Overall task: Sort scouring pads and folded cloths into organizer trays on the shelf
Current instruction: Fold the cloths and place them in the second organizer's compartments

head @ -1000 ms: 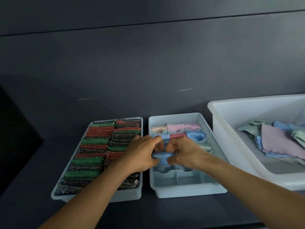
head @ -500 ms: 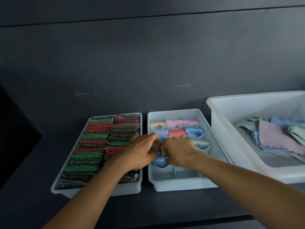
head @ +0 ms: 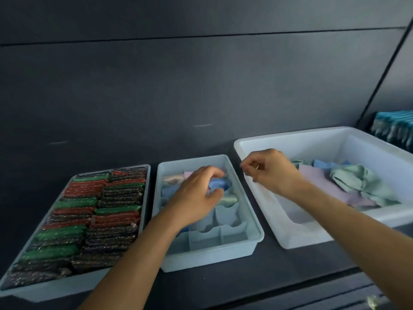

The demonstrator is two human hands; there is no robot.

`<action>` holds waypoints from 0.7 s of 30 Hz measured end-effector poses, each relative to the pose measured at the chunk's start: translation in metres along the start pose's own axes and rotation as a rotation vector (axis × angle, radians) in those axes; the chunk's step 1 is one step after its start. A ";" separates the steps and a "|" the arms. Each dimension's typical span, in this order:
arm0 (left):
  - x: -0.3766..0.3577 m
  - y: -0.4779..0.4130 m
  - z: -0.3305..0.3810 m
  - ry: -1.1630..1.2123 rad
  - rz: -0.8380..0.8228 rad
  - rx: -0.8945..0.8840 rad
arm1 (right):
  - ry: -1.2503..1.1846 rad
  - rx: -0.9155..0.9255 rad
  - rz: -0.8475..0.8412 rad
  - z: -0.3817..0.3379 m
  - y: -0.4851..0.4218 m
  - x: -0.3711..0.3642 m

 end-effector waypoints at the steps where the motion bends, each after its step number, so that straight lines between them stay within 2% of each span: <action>1: -0.007 -0.008 0.011 0.019 0.010 -0.019 | 0.054 -0.038 0.003 0.017 -0.002 0.016; 5: -0.031 -0.040 0.047 0.073 -0.025 -0.109 | 0.452 -0.261 -0.167 0.084 -0.005 0.056; 8: -0.055 -0.054 0.058 -0.029 -0.133 -0.138 | 0.705 -0.367 -0.300 0.115 0.004 0.065; 11: -0.075 -0.057 0.054 -0.093 -0.158 -0.139 | 0.725 -0.412 -0.559 0.124 0.013 0.066; 12: -0.079 -0.057 0.052 -0.082 -0.146 -0.136 | 0.725 -0.425 -0.597 0.129 0.012 0.065; 16: -0.081 -0.057 0.054 -0.010 -0.137 -0.076 | 0.878 -0.339 -0.506 0.148 -0.001 0.055; 19: -0.080 -0.059 0.054 0.023 -0.154 -0.054 | 0.826 -0.350 -0.430 0.152 -0.001 0.056; 21: -0.079 -0.059 0.054 0.044 -0.160 -0.046 | 0.778 -0.350 -0.446 0.158 -0.001 0.060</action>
Point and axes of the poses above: each hand's wrist, its own y-axis away from the middle knuckle, its own x-axis out of the back of the hand, z = x × y, the point moved 2 cm from there along -y, towards the middle knuckle, and after that the axes turned 6 degrees about -z, right-handed, at the moved point
